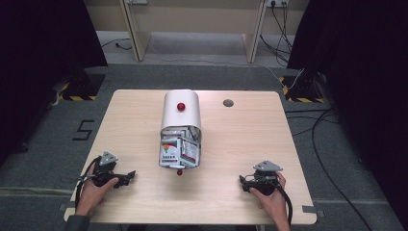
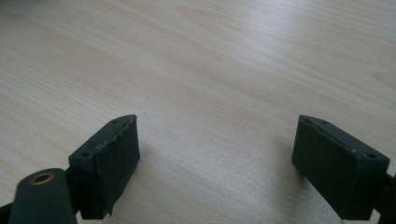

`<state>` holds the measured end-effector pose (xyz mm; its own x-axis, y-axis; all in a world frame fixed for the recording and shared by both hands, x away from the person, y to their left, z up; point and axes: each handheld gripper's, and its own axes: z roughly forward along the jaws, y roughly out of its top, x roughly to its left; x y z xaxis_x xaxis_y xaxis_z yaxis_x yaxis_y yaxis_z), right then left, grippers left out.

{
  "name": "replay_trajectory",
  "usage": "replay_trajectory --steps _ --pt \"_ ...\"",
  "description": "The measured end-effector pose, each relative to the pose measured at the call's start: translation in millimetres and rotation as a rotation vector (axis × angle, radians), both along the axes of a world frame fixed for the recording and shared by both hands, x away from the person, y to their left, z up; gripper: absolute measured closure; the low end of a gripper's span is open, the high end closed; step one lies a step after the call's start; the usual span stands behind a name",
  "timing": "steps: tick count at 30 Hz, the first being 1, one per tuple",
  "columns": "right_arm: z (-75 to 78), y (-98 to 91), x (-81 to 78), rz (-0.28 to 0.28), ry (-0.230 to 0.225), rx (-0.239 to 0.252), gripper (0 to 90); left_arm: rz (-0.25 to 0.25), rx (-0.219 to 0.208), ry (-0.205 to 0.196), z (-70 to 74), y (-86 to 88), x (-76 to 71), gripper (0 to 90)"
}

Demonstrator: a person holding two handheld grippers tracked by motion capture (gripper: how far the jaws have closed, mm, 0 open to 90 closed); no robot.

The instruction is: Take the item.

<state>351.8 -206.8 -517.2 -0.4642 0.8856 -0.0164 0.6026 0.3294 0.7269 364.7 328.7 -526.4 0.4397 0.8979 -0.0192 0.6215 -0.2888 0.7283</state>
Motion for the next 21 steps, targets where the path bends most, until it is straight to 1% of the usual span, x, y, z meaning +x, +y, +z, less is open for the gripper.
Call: replay_trajectory --steps 7,12,15,18,21 --pt "0.5 1.1 -1.2 -0.005 -0.013 0.002 20.0 0.0 0.0 0.0 0.0 0.0 0.0 0.0" --pt "1.7 5.3 -2.4 0.008 -0.024 0.0 21.2 0.0 0.0 0.0 0.0 0.0 0.0 0.0" --pt "5.6 9.4 -4.1 0.02 -0.037 0.004 21.3 -0.002 0.001 0.001 0.1 0.0 -0.1 0.0" --pt "12.4 13.9 -6.9 0.034 -0.057 0.023 21.8 -0.001 0.0 0.0 0.0 0.0 0.0 0.0" --pt "17.8 18.9 -9.5 0.051 -0.072 0.031 22.2 -0.001 0.001 0.0 0.0 0.0 0.0 0.0"
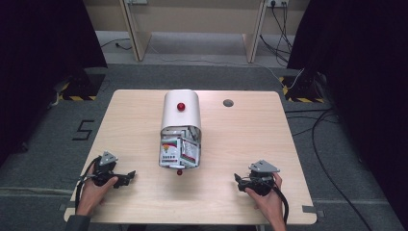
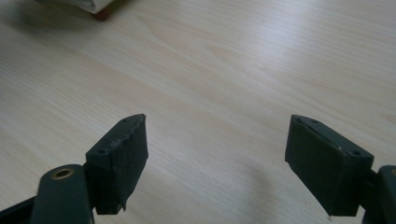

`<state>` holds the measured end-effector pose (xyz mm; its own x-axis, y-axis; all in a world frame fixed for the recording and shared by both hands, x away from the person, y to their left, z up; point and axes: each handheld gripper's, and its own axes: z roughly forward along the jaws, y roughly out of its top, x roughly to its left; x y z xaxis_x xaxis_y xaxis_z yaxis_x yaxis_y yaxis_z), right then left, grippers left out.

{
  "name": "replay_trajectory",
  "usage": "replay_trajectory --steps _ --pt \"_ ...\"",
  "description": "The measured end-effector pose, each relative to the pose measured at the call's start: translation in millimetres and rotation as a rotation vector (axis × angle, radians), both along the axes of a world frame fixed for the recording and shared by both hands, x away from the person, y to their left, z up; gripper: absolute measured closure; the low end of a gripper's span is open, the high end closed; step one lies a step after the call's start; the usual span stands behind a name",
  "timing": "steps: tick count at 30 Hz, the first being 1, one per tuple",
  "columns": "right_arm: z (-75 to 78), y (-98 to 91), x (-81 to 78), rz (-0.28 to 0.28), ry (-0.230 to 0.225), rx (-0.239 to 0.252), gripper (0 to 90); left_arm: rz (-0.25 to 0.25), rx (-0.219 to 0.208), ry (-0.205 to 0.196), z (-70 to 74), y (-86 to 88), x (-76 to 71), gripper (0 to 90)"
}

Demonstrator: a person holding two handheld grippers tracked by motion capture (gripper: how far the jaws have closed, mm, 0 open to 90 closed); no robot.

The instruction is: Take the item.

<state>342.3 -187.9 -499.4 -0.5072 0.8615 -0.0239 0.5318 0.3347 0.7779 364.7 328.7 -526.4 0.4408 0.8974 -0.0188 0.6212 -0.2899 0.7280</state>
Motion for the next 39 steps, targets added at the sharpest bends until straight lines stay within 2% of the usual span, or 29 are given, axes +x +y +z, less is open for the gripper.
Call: replay_trajectory --steps 4,5,8,14,21,24,27,31,39 --pt "8.1 5.3 -3.4 0.018 -0.019 0.021 23.1 0.0 0.0 0.0 0.0 0.0 0.0 0.0" --pt "15.9 9.2 -6.5 0.035 -0.04 0.028 24.2 0.0 0.0 0.0 0.0 0.0 0.0 0.0" --pt "23.9 12.7 -10.2 0.044 -0.062 0.04 24.8 0.0 0.0 0.0 0.0 0.0 0.0 0.0" --pt "37.5 19.4 -16.0 0.063 -0.091 0.048 25.9 0.0 0.0 0.0 0.0 0.0 0.0 0.0" --pt "51.3 28.0 -21.8 0.098 -0.114 0.056 26.7 0.0 0.0 0.0 0.0 0.0 0.0 0.0" --pt "54.5 29.5 -22.9 0.096 -0.111 0.055 27.1 0.0 0.0 0.0 0.0 0.0 0.0 0.0" --pt "58.6 31.8 -21.4 0.09 -0.111 0.051 27.6 0.0 0.0 0.0 0.0 0.0 0.0 0.0" --pt "66.6 35.0 -18.4 0.098 -0.122 0.072 28.0 0.0 0.0 0.0 0.0 0.0 0.0 0.0" --pt "77.6 41.9 -15.5 0.106 -0.139 0.084 28.4 0.0 0.001 0.0 0.0 0.0 0.0 0.0"
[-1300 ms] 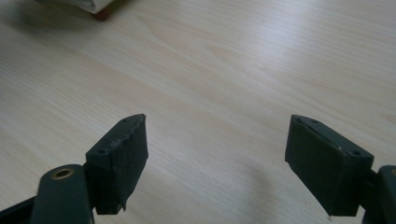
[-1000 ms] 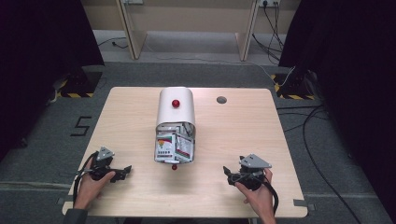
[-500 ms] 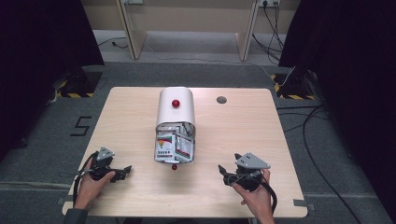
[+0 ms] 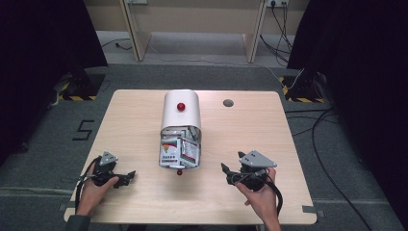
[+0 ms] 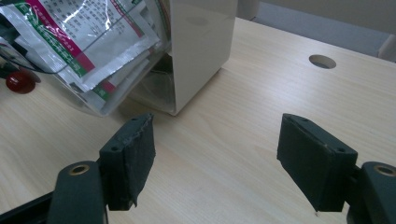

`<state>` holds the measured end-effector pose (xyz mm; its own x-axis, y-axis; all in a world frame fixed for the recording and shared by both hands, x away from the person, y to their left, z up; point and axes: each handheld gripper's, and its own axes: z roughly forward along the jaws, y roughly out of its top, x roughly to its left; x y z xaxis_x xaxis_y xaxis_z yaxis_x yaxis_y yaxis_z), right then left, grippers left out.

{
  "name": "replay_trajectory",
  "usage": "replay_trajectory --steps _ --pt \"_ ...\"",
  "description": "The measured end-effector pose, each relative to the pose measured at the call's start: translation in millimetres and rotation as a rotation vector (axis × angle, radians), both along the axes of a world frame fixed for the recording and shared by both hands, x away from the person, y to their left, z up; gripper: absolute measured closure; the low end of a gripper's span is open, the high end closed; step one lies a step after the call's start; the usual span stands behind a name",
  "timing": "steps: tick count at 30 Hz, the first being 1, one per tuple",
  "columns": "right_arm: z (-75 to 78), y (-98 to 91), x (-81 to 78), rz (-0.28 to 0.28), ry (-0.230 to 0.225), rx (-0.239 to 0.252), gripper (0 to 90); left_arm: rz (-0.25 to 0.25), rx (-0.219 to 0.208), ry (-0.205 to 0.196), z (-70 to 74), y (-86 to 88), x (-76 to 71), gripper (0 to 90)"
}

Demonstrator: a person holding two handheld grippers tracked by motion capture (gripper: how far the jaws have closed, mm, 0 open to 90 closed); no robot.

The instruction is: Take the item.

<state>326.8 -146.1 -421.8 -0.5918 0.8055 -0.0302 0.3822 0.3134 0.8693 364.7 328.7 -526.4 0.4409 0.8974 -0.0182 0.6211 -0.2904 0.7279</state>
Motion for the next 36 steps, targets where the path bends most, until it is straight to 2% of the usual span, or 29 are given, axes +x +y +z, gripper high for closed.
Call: replay_trajectory --steps 36 --pt "20.7 25.4 6.3 0.061 -0.045 0.012 30.7 0.001 -0.003 -0.001 -0.1 -0.2 0.0 0.0"
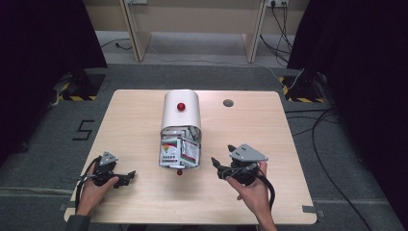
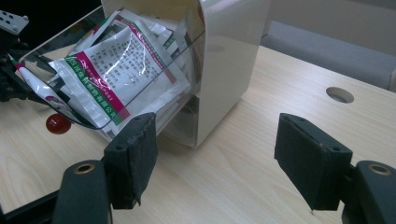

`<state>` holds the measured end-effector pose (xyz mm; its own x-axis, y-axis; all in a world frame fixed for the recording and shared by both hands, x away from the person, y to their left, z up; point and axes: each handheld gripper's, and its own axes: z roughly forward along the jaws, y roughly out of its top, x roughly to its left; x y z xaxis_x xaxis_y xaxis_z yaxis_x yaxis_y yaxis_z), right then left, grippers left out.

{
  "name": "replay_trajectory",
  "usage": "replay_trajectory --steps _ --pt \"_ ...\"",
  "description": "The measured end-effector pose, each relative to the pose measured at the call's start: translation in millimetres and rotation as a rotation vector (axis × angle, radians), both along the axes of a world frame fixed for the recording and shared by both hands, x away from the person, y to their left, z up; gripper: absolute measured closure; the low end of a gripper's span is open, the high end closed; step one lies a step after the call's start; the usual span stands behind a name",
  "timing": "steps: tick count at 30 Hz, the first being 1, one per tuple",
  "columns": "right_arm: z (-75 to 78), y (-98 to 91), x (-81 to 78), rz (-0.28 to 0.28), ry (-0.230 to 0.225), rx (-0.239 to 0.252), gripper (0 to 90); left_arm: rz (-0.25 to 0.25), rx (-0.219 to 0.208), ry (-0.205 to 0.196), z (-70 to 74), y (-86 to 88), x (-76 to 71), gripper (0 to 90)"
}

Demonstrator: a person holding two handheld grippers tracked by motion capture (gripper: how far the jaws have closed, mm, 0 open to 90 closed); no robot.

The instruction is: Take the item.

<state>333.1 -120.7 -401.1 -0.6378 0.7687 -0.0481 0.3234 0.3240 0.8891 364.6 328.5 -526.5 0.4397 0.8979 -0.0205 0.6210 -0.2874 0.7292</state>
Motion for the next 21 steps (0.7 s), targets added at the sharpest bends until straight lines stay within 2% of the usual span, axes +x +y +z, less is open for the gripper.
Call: replay_trajectory --steps 14,21 --pt "10.0 15.7 -6.9 0.051 -0.04 0.003 31.5 0.0 0.0 0.0 0.0 0.0 0.0 0.0" --pt "11.9 20.9 -8.7 0.066 -0.044 0.001 31.8 0.001 -0.001 0.0 0.1 0.0 0.0 0.0"
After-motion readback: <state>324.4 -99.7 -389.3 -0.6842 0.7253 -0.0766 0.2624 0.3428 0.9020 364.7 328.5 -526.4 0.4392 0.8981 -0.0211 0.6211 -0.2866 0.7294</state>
